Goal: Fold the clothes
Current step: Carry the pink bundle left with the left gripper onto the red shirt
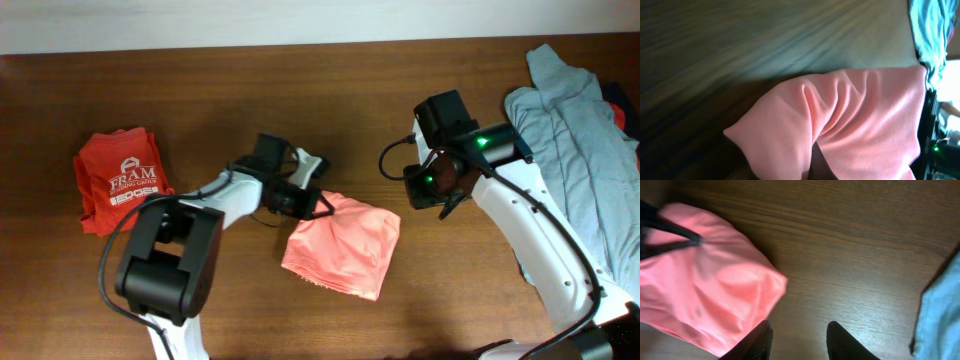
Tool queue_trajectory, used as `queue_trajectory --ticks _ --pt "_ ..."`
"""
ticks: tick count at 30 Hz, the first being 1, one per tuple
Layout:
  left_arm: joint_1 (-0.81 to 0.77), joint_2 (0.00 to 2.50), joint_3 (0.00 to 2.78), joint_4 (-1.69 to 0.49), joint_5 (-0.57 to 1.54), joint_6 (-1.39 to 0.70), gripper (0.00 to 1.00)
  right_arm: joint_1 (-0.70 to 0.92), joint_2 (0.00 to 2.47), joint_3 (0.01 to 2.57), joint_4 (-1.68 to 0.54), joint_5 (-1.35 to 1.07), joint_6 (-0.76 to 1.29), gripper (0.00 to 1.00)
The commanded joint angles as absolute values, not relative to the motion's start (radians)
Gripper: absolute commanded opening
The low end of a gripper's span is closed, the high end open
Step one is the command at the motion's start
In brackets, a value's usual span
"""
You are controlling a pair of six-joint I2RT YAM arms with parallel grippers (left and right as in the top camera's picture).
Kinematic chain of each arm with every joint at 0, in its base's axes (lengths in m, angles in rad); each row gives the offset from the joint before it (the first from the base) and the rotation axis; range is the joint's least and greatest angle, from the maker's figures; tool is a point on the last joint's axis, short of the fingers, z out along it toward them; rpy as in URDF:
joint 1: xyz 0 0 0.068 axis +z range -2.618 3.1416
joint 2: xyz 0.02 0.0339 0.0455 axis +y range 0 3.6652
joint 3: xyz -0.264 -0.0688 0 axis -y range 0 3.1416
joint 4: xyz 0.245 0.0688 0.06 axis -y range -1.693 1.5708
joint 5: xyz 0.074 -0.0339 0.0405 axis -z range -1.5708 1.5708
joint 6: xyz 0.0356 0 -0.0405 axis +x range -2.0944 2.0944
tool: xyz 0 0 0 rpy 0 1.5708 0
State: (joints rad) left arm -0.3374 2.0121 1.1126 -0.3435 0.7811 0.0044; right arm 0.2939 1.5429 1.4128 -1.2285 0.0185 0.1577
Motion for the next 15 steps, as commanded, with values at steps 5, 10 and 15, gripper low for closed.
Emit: queue_trajectory --ticks 5,10,15 --pt "-0.096 1.735 1.158 -0.511 0.5 0.016 0.01 0.259 1.52 1.445 -1.259 0.099 0.137 0.41" --pt "0.117 1.564 1.158 -0.609 0.279 0.016 0.01 0.207 1.47 1.5 -1.303 0.117 0.127 0.41" --pt "0.256 1.515 1.158 -0.61 0.183 0.017 0.01 0.175 1.425 1.513 -1.308 0.117 0.127 0.41"
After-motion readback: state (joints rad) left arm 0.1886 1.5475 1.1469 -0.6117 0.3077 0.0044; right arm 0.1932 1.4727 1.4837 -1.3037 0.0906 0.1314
